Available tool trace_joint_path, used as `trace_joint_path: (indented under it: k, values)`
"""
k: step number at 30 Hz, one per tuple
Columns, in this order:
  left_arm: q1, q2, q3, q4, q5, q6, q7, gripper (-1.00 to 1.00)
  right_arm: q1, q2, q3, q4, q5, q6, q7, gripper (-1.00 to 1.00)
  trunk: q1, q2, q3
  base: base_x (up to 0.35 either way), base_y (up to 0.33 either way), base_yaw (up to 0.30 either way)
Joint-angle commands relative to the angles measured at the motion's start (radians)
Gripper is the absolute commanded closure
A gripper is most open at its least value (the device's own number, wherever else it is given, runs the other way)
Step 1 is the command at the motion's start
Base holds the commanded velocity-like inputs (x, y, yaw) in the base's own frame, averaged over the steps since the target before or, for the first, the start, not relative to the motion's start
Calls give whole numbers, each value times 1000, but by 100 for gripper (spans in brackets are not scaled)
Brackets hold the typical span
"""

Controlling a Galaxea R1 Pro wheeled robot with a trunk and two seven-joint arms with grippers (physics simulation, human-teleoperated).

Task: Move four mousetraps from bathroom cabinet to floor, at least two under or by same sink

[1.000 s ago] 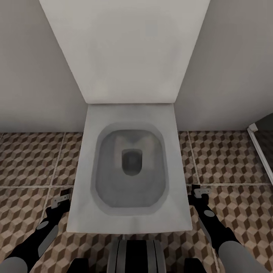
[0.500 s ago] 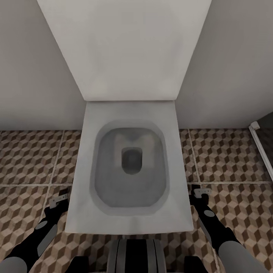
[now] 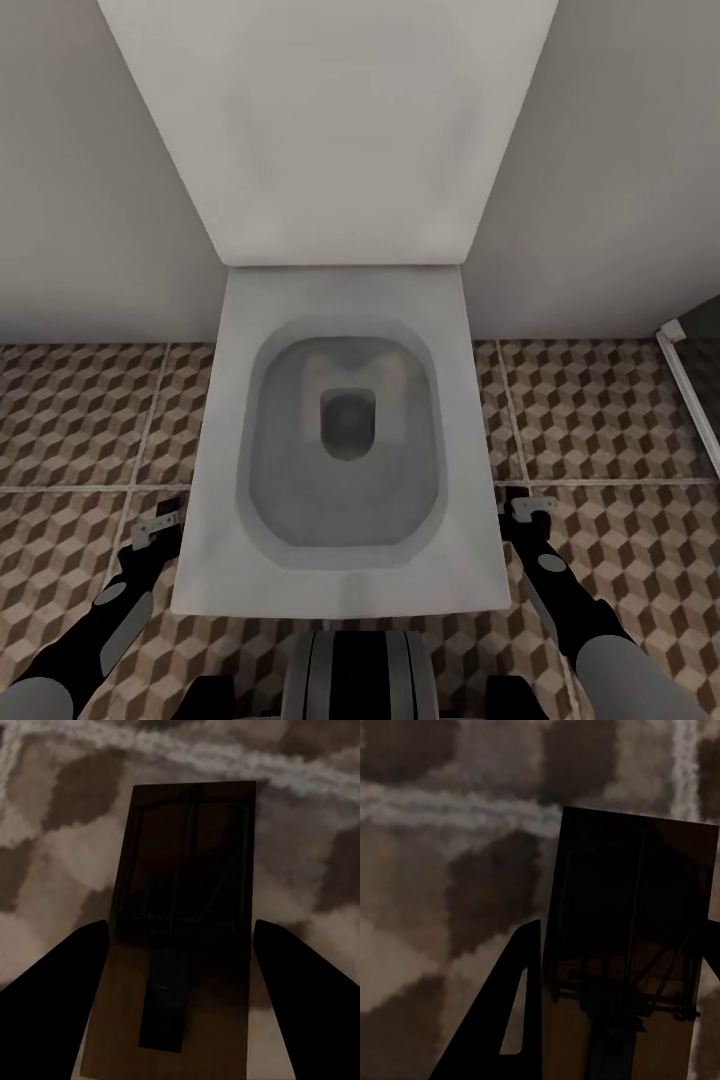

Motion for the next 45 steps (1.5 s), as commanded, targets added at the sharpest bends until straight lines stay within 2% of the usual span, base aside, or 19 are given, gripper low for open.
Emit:
trace_joint_path:
  k: [1,21,30,43,45]
  values:
    - [-1,2,-8,0,8,-5,9,100,0,0,-3,0,8,-3,0,100,0,0,0,0,0,0]
    - [-1,-2,-9,0,8,-6,9,100,0,0,7,1,6,-1,16,100,0,0,0,0,0,0]
    - [-1,-3,-10,0,8,-6,9,100,0,0,7,2,2,9,95,100,0,0,0,0,0,0]
    - [-1,-5,-10,0,8,-6,9,100,0,0,-4,15,2,14,79,100,0,0,0,0,0,0]
    - [-1,-5,-10,0,8,-6,9,100,0,0,-5,15,2,13,58,100,0,0,0,0,0,0]
